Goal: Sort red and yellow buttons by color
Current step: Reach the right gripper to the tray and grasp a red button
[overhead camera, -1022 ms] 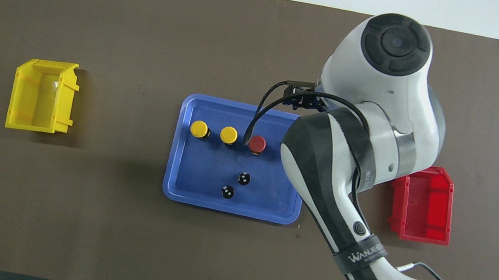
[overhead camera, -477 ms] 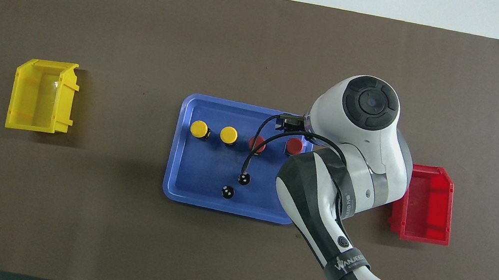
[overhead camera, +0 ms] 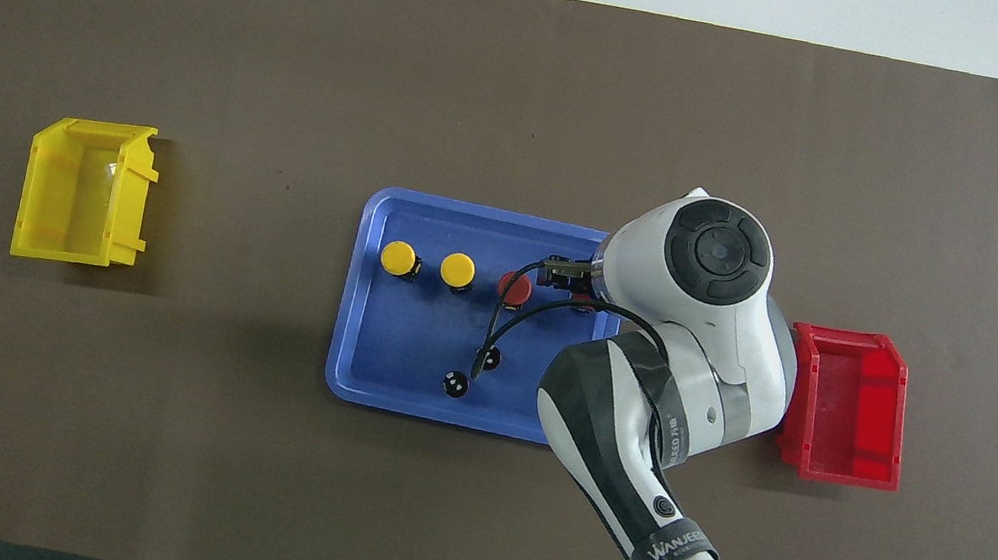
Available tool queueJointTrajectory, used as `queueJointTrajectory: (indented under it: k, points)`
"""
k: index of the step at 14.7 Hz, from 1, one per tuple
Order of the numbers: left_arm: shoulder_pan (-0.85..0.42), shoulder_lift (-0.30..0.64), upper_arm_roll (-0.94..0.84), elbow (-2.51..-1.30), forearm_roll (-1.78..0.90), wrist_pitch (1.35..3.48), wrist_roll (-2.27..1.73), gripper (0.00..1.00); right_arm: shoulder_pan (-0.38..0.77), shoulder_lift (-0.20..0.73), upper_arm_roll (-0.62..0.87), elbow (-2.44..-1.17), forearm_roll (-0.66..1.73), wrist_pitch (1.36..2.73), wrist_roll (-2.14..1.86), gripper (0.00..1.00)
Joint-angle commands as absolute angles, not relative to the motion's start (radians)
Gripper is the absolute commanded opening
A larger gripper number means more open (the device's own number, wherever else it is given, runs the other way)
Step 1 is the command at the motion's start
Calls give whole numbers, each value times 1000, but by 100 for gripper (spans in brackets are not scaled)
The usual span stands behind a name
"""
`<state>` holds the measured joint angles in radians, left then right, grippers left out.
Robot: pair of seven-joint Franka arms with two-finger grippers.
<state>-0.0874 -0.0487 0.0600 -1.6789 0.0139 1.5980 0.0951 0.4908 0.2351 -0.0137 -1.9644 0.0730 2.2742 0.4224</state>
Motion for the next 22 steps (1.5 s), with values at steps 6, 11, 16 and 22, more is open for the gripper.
queueJointTrajectory:
  k: [6,11,16,22]
  points:
    - [-81,-52,57,-1672,32,1598,98,100,491,225,-18,-2000,74,2306,299,75]
    - [-77,-52,57,-1671,32,1598,98,100,489,236,-18,-2008,74,2333,270,61]
    - [-72,-52,58,-1671,32,1604,98,100,485,241,-18,-1987,74,2310,275,19]
    - [-75,-52,57,-1677,31,1611,83,100,368,151,-28,-1819,58,2016,221,17]
